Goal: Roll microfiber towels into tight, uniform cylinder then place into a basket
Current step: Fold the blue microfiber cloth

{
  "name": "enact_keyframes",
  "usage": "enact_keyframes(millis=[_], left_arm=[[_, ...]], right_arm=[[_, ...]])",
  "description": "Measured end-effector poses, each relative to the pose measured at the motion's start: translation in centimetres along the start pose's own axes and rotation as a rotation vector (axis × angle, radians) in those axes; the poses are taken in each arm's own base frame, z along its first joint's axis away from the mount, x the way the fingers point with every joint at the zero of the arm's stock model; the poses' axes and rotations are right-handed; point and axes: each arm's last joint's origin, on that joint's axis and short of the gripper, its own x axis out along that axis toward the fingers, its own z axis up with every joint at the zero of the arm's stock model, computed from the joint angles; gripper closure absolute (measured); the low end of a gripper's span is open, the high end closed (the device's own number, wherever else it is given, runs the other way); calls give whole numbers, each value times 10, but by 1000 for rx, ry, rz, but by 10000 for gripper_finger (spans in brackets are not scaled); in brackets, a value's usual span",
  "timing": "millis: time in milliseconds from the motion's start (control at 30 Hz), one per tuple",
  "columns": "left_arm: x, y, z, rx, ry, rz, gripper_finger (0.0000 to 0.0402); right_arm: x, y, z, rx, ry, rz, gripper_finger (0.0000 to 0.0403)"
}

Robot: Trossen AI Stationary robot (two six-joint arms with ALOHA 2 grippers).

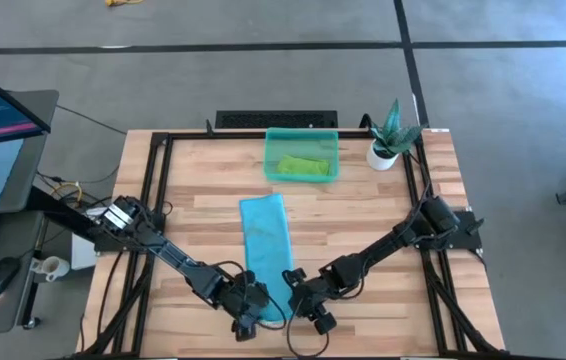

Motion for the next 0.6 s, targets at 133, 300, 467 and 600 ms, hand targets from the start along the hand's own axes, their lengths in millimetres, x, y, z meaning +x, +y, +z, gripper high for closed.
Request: enact_keyframes(millis=[133,300,467,600], left_arm=[[-1,-5,-4,110,38,-44,253],[-10,-16,-2,181,90,0,253],[-27,-36,-2,311,111,91,253],[-32,-49,-6,476,41,138,253]], right_arm=[[0,-1,-1,4,6,-1,234],[1,-3,-2,40,9,-4,262],[1,-3,-2,58,12,-5,280],[1,-3,-2,61,13,-5,281]])
